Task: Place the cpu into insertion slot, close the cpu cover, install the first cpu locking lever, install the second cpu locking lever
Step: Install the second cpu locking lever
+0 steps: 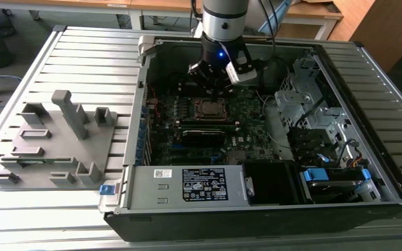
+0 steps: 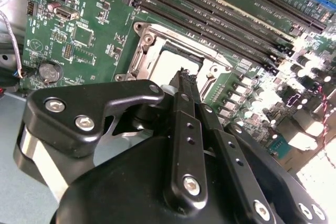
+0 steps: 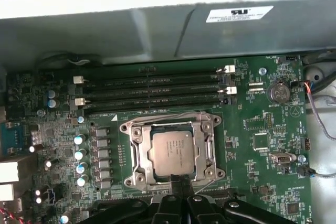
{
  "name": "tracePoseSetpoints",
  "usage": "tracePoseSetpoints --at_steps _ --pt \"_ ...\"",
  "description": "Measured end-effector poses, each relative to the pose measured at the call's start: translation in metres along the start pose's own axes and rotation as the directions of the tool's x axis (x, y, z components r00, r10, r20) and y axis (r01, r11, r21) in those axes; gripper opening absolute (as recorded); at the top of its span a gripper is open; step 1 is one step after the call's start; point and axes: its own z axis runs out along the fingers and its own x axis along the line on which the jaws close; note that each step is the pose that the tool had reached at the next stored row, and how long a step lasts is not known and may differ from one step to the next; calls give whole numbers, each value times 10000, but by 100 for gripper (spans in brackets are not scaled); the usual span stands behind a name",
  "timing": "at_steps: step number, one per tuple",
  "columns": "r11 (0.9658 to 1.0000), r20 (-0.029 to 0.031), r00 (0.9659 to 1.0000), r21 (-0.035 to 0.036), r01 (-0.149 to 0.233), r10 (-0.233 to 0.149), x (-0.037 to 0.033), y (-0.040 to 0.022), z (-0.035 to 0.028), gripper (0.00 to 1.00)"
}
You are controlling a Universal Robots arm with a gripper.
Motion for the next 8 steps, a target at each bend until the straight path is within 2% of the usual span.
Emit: tracePoseSetpoints --at_steps 3,8 --pt "10000 0 10000 0 0 0 -3 -33 0 10" --pt "10000 0 10000 0 0 0 -5 -47 0 10"
